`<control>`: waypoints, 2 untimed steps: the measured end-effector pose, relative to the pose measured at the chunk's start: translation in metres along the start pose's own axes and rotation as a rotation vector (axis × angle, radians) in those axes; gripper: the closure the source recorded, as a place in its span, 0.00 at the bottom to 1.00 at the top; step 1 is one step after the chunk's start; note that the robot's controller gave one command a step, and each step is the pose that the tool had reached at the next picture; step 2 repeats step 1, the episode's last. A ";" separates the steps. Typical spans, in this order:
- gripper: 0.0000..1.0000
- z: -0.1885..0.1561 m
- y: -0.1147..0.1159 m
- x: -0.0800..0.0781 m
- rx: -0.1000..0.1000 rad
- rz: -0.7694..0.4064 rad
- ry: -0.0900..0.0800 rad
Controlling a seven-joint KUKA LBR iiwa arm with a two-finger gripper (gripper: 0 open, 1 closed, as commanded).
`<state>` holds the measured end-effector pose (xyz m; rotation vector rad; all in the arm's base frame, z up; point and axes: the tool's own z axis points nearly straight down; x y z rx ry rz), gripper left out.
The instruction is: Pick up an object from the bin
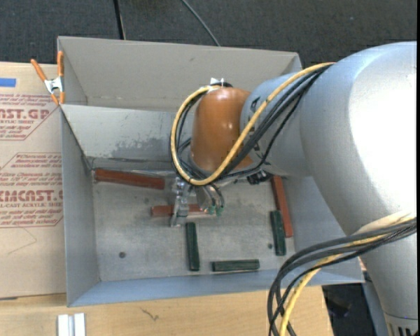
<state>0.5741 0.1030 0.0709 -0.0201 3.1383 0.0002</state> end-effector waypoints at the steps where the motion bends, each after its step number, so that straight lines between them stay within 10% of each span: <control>1: 1.00 -0.147 -0.001 -0.016 -0.001 -0.008 -0.001; 2: 1.00 -0.147 -0.001 -0.016 -0.001 -0.008 -0.001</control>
Offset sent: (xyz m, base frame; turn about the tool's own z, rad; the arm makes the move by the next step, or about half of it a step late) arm 0.0000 0.0000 0.0000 0.0000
